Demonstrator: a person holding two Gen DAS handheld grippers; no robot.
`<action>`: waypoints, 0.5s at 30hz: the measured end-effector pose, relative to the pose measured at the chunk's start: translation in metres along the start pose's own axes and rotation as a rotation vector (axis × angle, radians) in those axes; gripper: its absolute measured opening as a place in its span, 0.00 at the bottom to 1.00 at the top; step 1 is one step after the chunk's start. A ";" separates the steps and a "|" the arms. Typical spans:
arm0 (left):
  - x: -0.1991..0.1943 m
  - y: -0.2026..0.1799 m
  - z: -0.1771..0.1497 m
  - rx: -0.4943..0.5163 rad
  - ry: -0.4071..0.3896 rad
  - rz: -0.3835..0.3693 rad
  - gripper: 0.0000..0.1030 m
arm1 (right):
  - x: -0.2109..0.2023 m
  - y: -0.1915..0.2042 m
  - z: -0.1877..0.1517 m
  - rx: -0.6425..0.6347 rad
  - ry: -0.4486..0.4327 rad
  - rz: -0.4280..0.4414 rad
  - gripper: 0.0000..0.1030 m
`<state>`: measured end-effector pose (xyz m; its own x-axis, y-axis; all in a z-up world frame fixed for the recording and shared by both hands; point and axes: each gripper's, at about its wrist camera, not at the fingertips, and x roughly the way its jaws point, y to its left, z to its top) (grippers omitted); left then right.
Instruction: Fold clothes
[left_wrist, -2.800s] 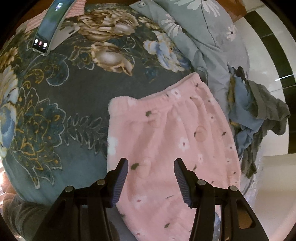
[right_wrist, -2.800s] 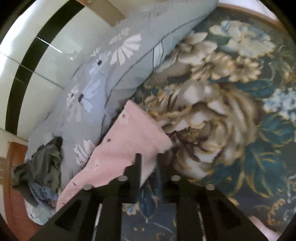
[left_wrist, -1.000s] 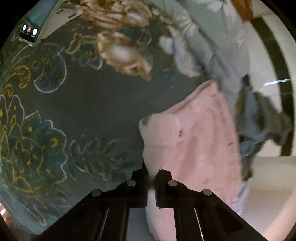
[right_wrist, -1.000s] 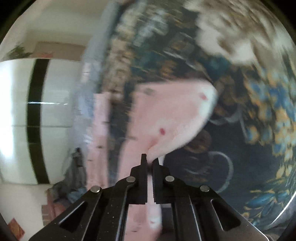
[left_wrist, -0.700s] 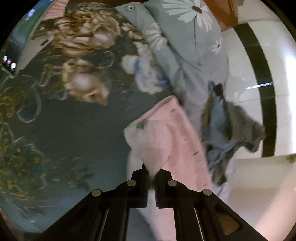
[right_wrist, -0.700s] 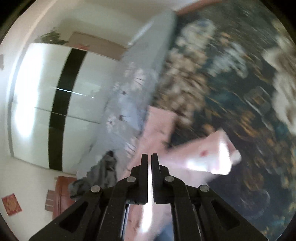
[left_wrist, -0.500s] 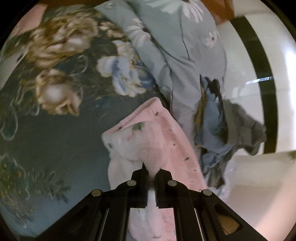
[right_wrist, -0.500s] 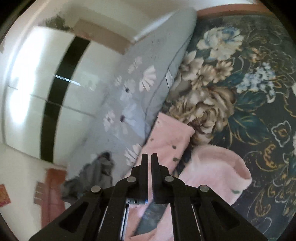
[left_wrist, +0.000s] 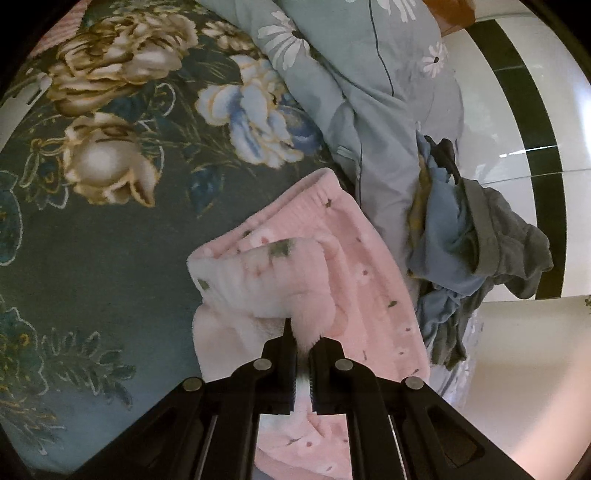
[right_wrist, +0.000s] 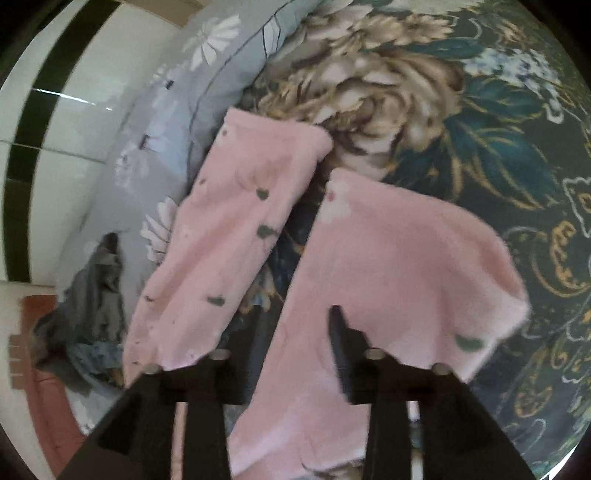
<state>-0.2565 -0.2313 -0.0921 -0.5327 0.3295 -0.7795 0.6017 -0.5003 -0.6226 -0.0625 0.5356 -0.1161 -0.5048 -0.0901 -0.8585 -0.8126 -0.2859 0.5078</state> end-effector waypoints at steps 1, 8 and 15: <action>-0.001 0.001 0.000 -0.001 -0.001 -0.002 0.05 | 0.007 0.005 0.002 0.001 0.007 -0.024 0.39; -0.001 0.010 0.001 -0.006 0.004 -0.008 0.05 | 0.049 0.022 0.007 0.046 0.060 -0.233 0.39; -0.002 0.023 0.002 -0.023 0.002 -0.011 0.05 | 0.053 0.025 0.007 0.025 0.067 -0.356 0.18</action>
<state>-0.2427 -0.2456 -0.1047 -0.5386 0.3363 -0.7725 0.6089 -0.4784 -0.6328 -0.1118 0.5301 -0.1485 -0.1694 -0.0510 -0.9842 -0.9413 -0.2875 0.1769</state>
